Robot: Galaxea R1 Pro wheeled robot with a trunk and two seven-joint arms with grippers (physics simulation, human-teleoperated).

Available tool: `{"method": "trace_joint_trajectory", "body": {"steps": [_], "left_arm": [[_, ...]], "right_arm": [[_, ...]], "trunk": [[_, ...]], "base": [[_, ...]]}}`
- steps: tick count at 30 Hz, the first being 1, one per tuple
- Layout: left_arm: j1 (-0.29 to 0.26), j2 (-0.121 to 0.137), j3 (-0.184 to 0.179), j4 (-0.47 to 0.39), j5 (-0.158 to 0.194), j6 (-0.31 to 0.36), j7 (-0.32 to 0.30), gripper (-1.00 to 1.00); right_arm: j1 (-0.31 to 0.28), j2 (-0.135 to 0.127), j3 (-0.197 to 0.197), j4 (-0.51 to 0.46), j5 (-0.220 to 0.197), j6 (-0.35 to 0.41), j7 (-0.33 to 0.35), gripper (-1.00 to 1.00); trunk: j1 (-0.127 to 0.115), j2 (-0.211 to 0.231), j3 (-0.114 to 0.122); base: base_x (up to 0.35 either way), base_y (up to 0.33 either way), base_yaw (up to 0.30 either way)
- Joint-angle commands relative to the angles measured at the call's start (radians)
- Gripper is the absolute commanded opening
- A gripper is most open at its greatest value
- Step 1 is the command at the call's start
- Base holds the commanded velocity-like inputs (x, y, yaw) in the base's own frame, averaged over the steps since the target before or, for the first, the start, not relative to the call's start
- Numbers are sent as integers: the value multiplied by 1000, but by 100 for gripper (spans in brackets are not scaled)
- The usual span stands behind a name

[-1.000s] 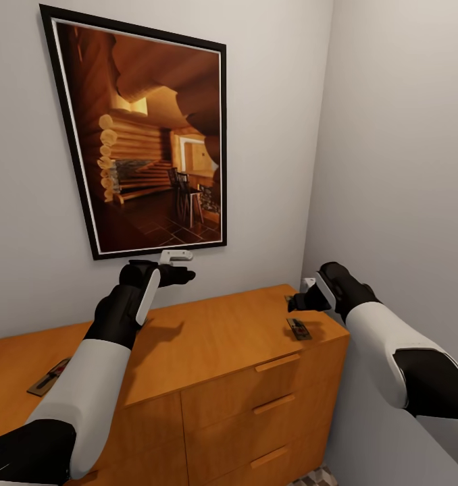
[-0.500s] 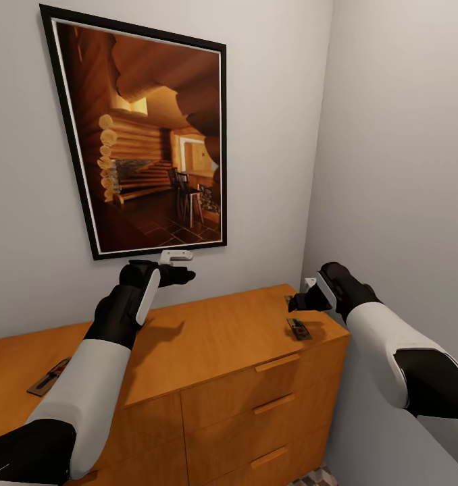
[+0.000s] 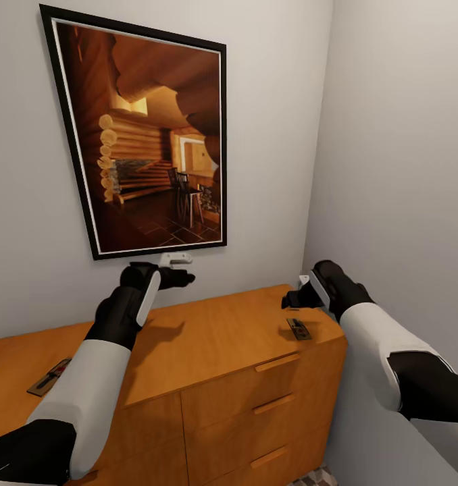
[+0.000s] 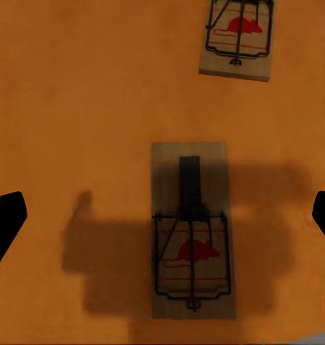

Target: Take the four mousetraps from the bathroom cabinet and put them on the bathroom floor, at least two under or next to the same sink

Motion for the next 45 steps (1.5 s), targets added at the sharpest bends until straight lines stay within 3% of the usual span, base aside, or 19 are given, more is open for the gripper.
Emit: {"method": "trace_joint_trajectory", "body": {"steps": [1, 6, 12, 45], "left_arm": [[-1, 0, 1, -3, 4, 4, 1, 100], [-1, 0, 3, -4, 3, 4, 2, 100], [-1, -1, 4, -2, 3, 3, 2, 100], [-1, -1, 5, 2, 1, 4, 2, 100]], "right_arm": [[-1, -7, 5, -7, 5, 4, 9, 100], [-1, -31, 5, 16, 4, -9, 14, 100], [-1, -40, 6, 18, 6, -13, 17, 100], [-2, -51, 1, 13, 17, 4, 22, 100]], "trunk": [[0, -1, -1], [0, -1, -1], [0, -1, -1], [0, -1, -1]], "base": [[0, 0, 0], [0, 0, 0], [0, 0, 0], [0, 0, 0]]}}
